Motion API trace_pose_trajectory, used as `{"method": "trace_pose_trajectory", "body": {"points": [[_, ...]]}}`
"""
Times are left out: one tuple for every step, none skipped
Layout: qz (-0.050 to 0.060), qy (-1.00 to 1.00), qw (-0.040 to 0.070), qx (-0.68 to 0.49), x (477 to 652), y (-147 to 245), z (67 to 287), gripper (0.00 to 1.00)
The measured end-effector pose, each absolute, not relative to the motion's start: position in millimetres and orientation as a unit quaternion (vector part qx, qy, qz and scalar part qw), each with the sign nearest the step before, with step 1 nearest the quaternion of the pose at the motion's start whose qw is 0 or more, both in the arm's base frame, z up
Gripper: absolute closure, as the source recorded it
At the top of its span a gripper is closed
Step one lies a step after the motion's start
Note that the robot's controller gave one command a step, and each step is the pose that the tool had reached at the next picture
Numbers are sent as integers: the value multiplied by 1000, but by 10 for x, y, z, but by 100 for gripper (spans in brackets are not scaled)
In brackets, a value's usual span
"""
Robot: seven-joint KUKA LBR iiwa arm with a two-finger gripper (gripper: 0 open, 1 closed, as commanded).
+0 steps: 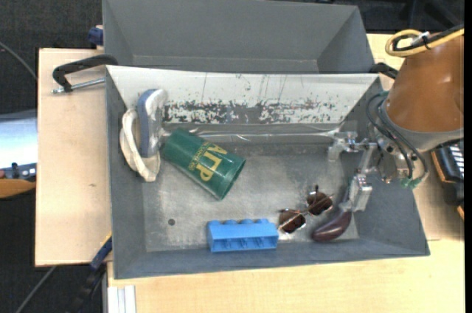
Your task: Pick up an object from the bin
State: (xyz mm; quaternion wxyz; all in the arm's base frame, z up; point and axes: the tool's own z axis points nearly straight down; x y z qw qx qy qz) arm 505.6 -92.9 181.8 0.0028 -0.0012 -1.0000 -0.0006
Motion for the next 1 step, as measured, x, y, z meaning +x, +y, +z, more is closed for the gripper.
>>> {"method": "trace_pose_trajectory", "body": {"points": [[0,-1000,-1,0,5065,-924,1862,0]]}}
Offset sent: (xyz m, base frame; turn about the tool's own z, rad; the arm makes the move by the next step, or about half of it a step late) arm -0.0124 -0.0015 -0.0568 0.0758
